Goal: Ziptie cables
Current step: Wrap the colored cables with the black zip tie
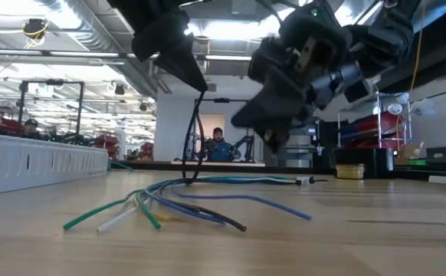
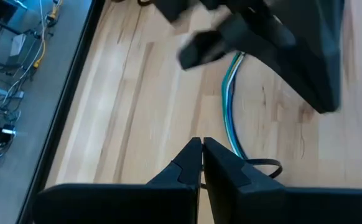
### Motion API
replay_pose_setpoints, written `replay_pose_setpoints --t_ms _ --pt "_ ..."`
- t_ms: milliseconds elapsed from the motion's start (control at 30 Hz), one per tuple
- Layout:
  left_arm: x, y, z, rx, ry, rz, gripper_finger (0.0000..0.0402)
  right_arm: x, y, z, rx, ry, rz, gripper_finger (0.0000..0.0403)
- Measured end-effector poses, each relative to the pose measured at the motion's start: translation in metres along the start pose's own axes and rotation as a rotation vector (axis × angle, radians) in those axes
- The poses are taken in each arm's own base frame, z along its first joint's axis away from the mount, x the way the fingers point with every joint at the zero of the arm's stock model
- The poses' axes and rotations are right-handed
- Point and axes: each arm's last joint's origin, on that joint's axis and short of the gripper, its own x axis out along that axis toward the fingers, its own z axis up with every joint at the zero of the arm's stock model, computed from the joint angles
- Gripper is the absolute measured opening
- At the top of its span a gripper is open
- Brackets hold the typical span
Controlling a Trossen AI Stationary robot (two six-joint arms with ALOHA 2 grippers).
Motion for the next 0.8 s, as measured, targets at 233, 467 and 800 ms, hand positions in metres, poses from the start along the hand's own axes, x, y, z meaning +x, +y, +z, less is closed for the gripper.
replay_pose_setpoints --t_ms 233,467,800 --pt "-0.002 -0.003 0.0 0.009 -0.005 -0.007 0.0 -0.041 0.019 0.027 -0.243 -0.064 -0.265 0.0" --pt "-0.002 -0.002 0.0 0.01 -0.004 -0.007 0.0 -0.033 0.027 0.022 -0.337 -0.086 -0.397 0.0001" --pt "-0.002 -0.002 0.0 -0.012 -0.008 -0.008 0.0 -0.001 0.003 0.01 -0.194 -0.179 -0.236 0.0129"
